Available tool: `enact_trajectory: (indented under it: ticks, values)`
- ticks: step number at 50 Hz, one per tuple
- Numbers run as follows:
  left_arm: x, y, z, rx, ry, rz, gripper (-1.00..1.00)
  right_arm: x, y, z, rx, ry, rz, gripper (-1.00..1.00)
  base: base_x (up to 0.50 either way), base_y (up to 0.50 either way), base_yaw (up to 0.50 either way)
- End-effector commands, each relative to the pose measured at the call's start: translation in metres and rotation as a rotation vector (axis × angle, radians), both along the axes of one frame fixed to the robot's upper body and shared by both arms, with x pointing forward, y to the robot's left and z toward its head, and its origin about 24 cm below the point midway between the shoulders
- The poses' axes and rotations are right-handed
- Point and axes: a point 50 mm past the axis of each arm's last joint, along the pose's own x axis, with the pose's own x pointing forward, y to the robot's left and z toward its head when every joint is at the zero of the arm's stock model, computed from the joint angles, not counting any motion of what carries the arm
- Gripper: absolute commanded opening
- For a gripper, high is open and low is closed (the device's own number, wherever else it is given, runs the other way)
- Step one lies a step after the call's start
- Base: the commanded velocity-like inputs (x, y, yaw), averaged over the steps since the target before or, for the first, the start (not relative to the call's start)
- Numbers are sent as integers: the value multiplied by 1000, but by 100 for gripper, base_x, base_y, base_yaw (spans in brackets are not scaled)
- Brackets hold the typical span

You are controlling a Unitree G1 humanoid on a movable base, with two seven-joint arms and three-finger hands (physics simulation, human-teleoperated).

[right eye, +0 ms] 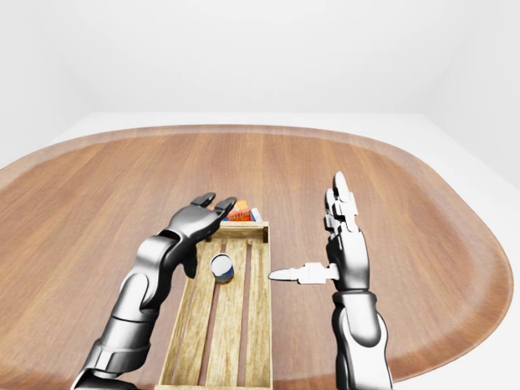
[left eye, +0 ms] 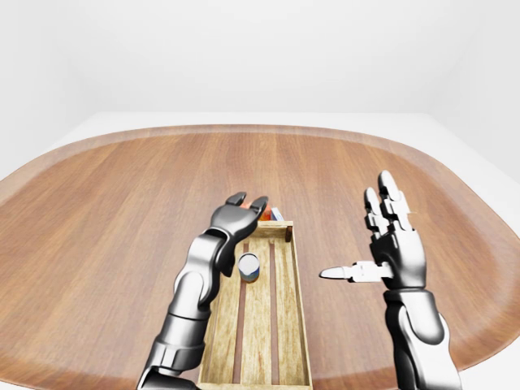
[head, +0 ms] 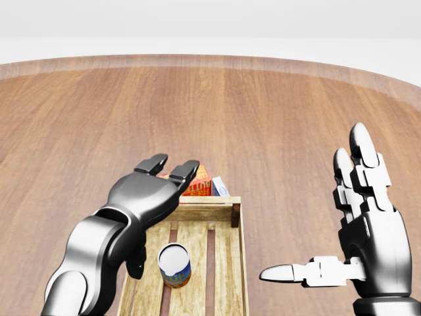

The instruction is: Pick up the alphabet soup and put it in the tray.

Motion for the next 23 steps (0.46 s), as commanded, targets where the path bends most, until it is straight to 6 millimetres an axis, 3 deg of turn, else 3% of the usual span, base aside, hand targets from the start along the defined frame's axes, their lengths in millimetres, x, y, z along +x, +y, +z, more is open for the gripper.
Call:
enact_trajectory:
  ticks: [1, 15, 23]
  values:
    - [-29, 21, 33, -53, -183, 30, 100, 0, 0, 0, -1, 0, -1, 100, 0, 0, 0]
    - [-59, 53, 75, -170, -375, 70, 100, 1, 2, -1, -3, 4, 5, 100, 0, 0, 0]
    - [-64, 75, 68, -198, -340, 128, 100, 4, 5, -4, -5, 17, 13, 100, 0, 0, 0]
